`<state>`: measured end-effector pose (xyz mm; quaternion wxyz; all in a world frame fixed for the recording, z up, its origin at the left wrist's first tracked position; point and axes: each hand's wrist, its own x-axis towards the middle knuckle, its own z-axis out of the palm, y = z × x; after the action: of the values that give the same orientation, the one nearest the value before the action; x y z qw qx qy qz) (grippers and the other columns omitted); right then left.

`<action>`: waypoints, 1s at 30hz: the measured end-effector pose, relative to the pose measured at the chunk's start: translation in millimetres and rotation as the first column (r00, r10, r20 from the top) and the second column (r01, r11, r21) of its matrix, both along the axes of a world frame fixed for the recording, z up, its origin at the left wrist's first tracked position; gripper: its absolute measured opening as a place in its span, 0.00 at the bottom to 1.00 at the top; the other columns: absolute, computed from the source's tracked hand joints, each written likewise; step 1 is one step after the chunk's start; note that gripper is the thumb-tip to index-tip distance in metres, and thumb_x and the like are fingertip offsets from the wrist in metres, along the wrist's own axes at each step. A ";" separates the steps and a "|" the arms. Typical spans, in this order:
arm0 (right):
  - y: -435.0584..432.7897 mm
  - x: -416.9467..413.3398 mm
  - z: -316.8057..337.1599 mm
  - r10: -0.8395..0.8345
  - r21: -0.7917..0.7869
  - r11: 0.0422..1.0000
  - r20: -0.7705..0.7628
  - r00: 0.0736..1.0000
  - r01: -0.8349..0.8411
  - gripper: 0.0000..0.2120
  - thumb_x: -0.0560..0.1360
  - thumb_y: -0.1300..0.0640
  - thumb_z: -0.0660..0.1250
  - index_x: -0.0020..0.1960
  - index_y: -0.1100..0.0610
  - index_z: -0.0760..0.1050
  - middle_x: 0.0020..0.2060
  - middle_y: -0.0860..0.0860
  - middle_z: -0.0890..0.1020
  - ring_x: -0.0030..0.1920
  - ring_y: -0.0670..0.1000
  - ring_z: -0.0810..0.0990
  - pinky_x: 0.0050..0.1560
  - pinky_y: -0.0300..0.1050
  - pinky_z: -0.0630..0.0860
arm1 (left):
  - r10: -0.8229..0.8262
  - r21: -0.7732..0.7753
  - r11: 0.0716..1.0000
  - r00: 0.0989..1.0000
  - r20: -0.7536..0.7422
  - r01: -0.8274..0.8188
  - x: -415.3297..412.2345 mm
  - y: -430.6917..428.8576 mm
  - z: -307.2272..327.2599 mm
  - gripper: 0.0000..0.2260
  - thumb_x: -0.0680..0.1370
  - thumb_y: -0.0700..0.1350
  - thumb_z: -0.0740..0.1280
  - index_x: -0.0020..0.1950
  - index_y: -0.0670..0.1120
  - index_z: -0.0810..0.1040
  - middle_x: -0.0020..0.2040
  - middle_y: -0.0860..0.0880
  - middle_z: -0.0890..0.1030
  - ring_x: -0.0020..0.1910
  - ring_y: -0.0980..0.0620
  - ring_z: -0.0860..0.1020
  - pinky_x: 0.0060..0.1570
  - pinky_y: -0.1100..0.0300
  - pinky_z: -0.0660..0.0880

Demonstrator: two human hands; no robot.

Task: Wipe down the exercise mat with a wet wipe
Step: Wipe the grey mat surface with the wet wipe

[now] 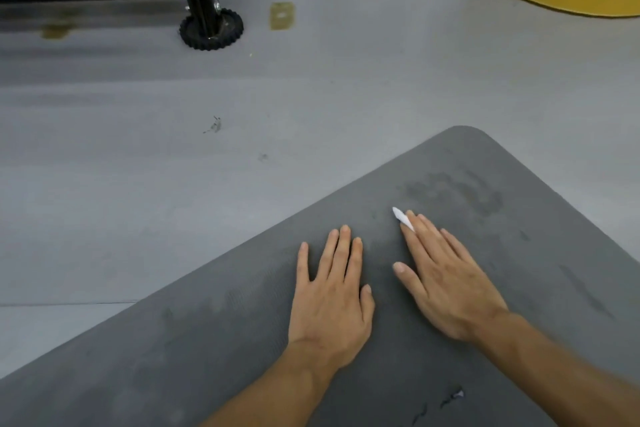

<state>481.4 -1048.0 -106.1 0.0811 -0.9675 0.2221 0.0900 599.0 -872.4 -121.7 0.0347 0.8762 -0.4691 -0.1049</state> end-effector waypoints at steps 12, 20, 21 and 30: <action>-50.1 48.8 5.3 -0.227 0.197 0.958 0.072 0.971 0.209 0.42 0.77 0.31 0.36 0.84 0.54 0.41 0.83 0.45 0.41 0.82 0.45 0.38 0.82 0.47 0.41 | -0.026 -0.026 0.999 0.999 0.021 0.026 14.1 -27.7 -2.7 0.34 0.82 0.66 0.45 0.85 0.52 0.48 0.85 0.52 0.41 0.82 0.50 0.36 0.76 0.31 0.38; -96.2 20.0 4.9 -0.262 0.017 0.965 0.039 0.964 0.262 0.39 0.79 0.33 0.36 0.84 0.53 0.43 0.83 0.45 0.43 0.82 0.46 0.43 0.81 0.49 0.44 | 0.036 0.010 0.999 0.999 -0.005 -0.036 8.7 -44.7 -3.1 0.37 0.77 0.76 0.40 0.83 0.62 0.41 0.84 0.48 0.36 0.80 0.40 0.30 0.70 0.25 0.33; -104.7 15.5 5.4 -0.315 0.037 0.949 0.023 0.949 0.314 0.40 0.79 0.33 0.37 0.84 0.53 0.44 0.84 0.46 0.44 0.83 0.46 0.43 0.82 0.50 0.44 | 0.041 0.015 0.999 0.999 -0.012 -0.041 8.7 -46.8 -2.6 0.36 0.76 0.76 0.40 0.82 0.63 0.40 0.83 0.47 0.35 0.79 0.39 0.29 0.69 0.24 0.33; -79.1 18.0 -0.2 -0.225 0.074 0.972 0.052 0.973 0.221 0.38 0.82 0.35 0.41 0.84 0.55 0.42 0.83 0.47 0.41 0.82 0.47 0.39 0.82 0.48 0.43 | 0.141 0.082 0.987 0.990 -0.008 -0.140 4.3 -70.2 1.7 0.36 0.73 0.79 0.36 0.79 0.68 0.35 0.84 0.46 0.39 0.79 0.35 0.31 0.65 0.21 0.33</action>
<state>499.4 -1127.0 -106.3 0.1302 -0.9353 0.3237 0.0588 603.3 -942.5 -120.0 0.0094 0.9071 -0.4011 -0.1270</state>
